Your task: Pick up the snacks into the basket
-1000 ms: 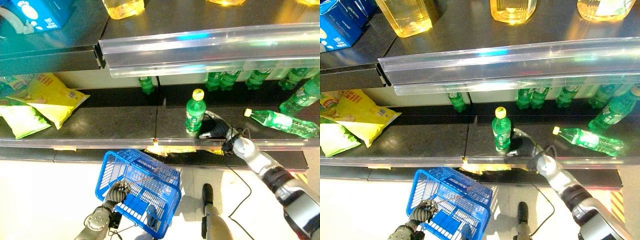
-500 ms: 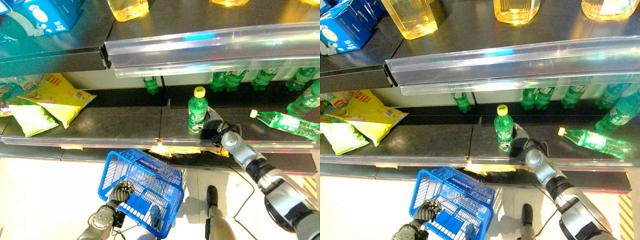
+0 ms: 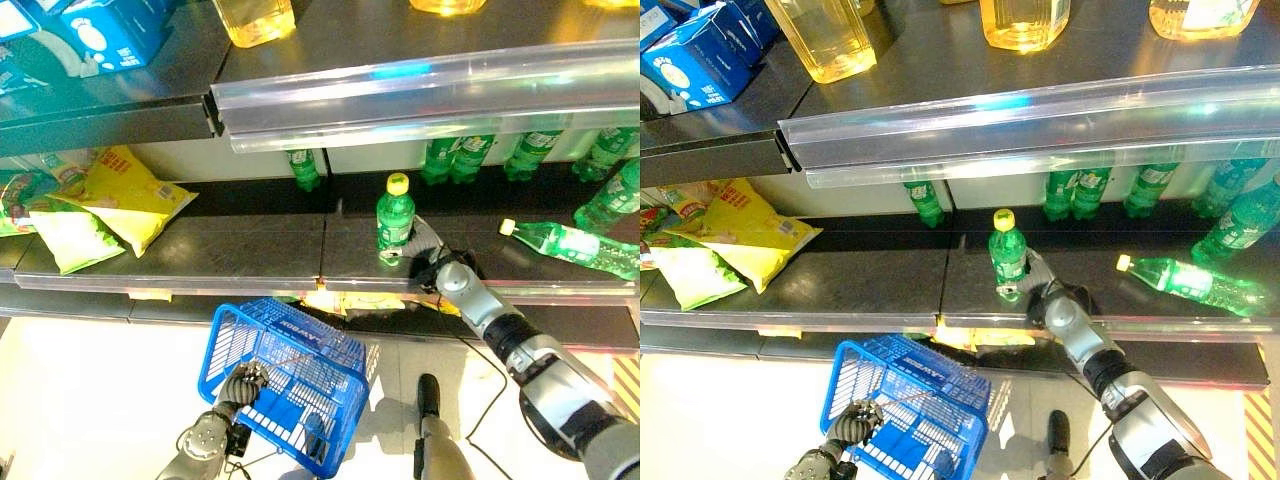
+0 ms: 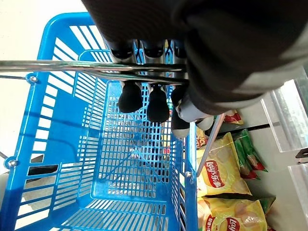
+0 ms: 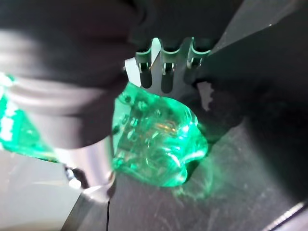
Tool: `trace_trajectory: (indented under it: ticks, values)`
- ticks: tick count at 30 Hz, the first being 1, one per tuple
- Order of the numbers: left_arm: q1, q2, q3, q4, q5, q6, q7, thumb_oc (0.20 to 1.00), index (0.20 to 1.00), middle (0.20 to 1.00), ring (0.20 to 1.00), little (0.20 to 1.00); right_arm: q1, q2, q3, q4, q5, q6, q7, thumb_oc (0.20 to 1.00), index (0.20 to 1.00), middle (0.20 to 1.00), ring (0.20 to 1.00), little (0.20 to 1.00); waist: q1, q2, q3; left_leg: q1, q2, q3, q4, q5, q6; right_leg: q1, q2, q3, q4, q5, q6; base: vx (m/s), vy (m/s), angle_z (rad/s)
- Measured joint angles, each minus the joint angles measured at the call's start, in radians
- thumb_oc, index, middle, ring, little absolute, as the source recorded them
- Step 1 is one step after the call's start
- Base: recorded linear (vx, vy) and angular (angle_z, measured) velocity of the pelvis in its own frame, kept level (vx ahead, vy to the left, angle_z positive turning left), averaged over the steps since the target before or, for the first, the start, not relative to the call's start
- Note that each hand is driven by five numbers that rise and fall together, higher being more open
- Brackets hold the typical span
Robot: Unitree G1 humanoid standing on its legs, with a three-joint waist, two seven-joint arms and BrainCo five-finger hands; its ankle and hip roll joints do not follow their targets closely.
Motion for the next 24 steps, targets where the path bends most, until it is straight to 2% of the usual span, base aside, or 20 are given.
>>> trace_trajectory:
  ticks: [9,15,20,24]
  values:
    - [0.003,-0.019,-0.019,0.002,-0.001,0.000,-0.001,0.200,0.200,0.200,0.200,0.200,-0.033,0.039,-0.003,0.073,0.059,0.008,0.002,0.200,0.200,0.200,0.200,0.200,0.007,0.027,-0.019,-0.002,0.000,-0.002,0.001,0.000,0.000,0.000,-0.001,-0.001,0.001,0.000,-0.001,0.00,0.000,0.00]
    - [0.001,-0.020,-0.019,0.002,-0.001,0.000,-0.001,0.200,0.200,0.200,0.200,0.200,-0.035,0.044,-0.015,0.089,0.096,0.010,0.002,0.200,0.200,0.200,0.200,0.200,0.017,0.030,-0.021,-0.003,-0.001,-0.002,0.002,0.000,0.000,-0.001,0.000,-0.001,0.002,0.000,-0.001,0.00,0.000,0.00]
    - [-0.001,-0.020,-0.019,0.002,-0.003,0.000,0.000,0.200,0.200,0.200,0.200,0.200,-0.036,0.072,-0.089,0.115,0.207,0.008,0.003,0.200,0.200,0.200,0.200,0.200,0.023,0.030,-0.021,-0.009,-0.001,-0.005,0.009,0.000,0.000,-0.002,-0.001,-0.002,0.003,0.001,-0.003,0.00,0.004,0.01]
    - [-0.009,-0.020,-0.020,0.002,-0.008,0.000,0.000,0.200,0.200,0.200,0.200,0.200,-0.034,0.092,-0.128,0.126,0.385,0.006,0.003,0.200,0.200,0.200,0.200,0.200,0.024,0.030,-0.021,-0.012,-0.001,-0.007,0.015,0.000,0.000,-0.002,-0.001,-0.004,0.003,0.003,-0.005,0.00,0.000,0.00]
